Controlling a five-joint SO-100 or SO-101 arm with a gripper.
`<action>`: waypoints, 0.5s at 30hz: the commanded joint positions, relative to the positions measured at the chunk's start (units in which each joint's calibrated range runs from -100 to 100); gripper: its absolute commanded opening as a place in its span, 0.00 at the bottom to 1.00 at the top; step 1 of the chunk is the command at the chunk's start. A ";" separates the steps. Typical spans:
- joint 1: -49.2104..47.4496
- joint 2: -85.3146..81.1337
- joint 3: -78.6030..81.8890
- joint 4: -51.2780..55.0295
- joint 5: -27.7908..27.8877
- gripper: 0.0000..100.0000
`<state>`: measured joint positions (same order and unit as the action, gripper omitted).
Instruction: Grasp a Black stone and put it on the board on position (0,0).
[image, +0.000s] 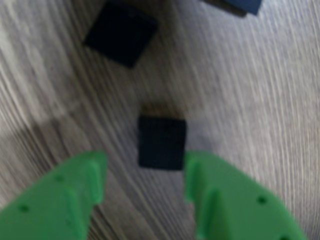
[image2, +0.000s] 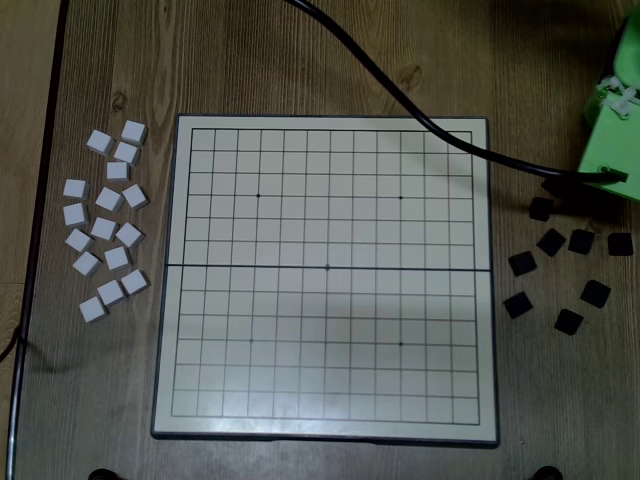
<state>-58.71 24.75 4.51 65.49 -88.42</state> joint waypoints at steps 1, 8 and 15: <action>1.22 -0.97 -2.49 -0.46 0.05 0.13; 1.22 -0.71 -1.42 -0.96 -0.20 0.13; 1.31 -0.46 -0.36 -1.46 -0.34 0.14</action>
<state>-58.71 26.39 4.60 64.38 -88.47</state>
